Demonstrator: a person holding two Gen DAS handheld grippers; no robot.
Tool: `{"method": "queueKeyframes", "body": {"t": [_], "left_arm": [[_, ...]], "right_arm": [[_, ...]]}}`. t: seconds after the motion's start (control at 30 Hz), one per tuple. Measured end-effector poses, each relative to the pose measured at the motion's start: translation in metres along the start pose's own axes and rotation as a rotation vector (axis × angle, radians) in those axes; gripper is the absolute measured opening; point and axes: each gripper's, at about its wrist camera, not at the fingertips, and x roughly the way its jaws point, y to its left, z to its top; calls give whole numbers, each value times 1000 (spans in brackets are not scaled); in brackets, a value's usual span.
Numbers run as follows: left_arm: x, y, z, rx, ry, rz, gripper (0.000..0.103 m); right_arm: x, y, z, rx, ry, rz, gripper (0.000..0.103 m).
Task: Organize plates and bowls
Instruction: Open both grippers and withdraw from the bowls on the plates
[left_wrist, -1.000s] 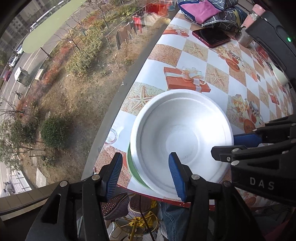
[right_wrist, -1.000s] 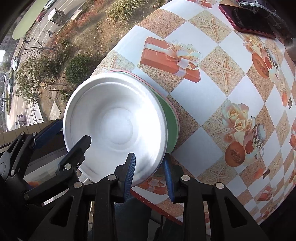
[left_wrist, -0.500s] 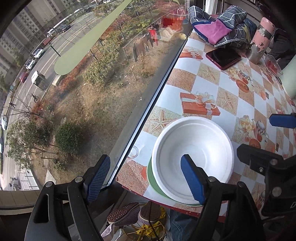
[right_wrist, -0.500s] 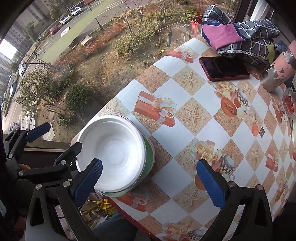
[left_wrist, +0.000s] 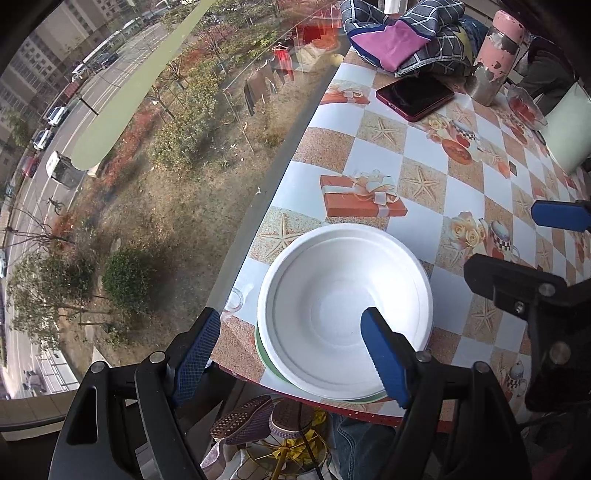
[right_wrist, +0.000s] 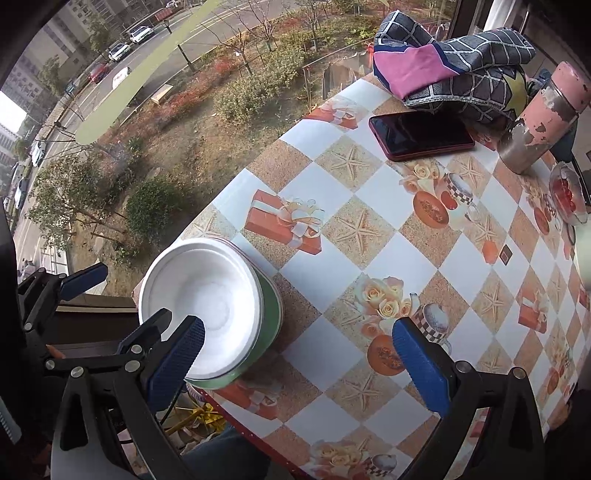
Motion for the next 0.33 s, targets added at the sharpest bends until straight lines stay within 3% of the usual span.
{"method": "queueKeyframes", "body": {"t": [0.23,0.33], "left_arm": [[4,-2,2,-13,19,13,81],[0,-4,3,2,-2,-30,81]], "right_arm": [[2,-3,-1,-13,6,14,102],[3,-7,-2,-2,12,26,102]]}}
